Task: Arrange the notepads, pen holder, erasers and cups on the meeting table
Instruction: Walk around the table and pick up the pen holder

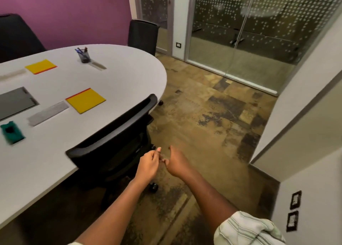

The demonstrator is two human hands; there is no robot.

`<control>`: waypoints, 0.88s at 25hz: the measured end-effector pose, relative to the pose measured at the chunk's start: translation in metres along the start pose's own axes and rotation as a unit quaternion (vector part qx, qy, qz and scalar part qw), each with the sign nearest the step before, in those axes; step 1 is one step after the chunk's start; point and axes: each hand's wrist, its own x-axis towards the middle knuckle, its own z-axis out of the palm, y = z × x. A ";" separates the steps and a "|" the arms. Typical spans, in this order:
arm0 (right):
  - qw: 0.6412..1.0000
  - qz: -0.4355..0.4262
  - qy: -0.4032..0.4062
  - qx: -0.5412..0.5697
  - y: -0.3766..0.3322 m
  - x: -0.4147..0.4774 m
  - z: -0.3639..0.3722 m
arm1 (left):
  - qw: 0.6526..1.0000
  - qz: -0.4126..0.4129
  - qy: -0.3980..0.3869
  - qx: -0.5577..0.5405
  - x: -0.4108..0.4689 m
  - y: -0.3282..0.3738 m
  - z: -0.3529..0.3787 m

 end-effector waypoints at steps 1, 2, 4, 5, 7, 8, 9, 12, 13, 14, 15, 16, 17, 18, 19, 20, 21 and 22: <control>1.000 0.000 0.020 0.002 0.019 0.008 -0.019 | 1.000 0.012 0.002 0.010 0.010 0.019 0.019; 0.999 0.001 0.037 0.003 0.036 0.016 -0.037 | 0.999 0.027 0.009 0.023 0.019 0.036 0.035; 0.998 0.004 0.060 -0.006 0.061 0.034 -0.068 | 0.997 0.072 0.026 0.032 0.037 0.066 0.058; 0.997 0.005 0.071 -0.014 0.069 0.042 -0.080 | 0.994 0.099 0.031 0.040 0.044 0.078 0.066; 0.995 0.007 0.092 -0.022 0.085 0.070 -0.103 | 0.988 0.141 0.033 0.060 0.069 0.100 0.084; 0.995 0.009 0.097 -0.018 0.091 0.085 -0.113 | 0.986 0.149 0.032 0.064 0.085 0.109 0.093; 0.995 0.011 0.099 -0.013 0.096 0.100 -0.123 | 0.986 0.149 0.032 0.061 0.103 0.117 0.102; 0.993 0.016 0.115 -0.017 0.113 0.152 -0.152 | 0.988 0.147 0.041 0.027 0.169 0.148 0.133; 0.992 0.024 0.124 -0.015 0.118 0.168 -0.164 | 0.988 0.146 0.041 0.013 0.190 0.161 0.141; 0.990 0.033 0.134 -0.013 0.124 0.187 -0.177 | 0.988 0.150 0.038 0.002 0.215 0.175 0.149; 0.988 0.044 0.145 -0.010 0.128 0.206 -0.193 | 0.987 0.157 0.033 -0.006 0.241 0.191 0.155; 0.986 0.054 0.155 -0.003 0.132 0.224 -0.211 | 0.986 0.165 0.027 -0.011 0.266 0.207 0.160; 0.983 0.064 0.171 0.006 0.135 0.243 -0.228 | 0.985 0.170 0.019 -0.013 0.291 0.225 0.165; 0.980 0.072 0.187 0.011 0.137 0.262 -0.245 | 0.985 0.173 0.016 -0.017 0.314 0.243 0.168; 0.976 0.076 0.203 0.015 0.140 0.281 -0.261 | 0.984 0.174 0.019 -0.020 0.336 0.259 0.172; 0.972 0.079 0.218 0.023 0.142 0.299 -0.274 | 0.984 0.173 0.024 -0.023 0.356 0.272 0.177; 0.970 0.083 0.226 0.029 0.144 0.314 -0.284 | 0.985 0.169 0.026 -0.023 0.373 0.281 0.180; 0.969 0.087 0.227 0.035 0.148 0.329 -0.293 | 0.985 0.170 0.020 -0.021 0.390 0.288 0.185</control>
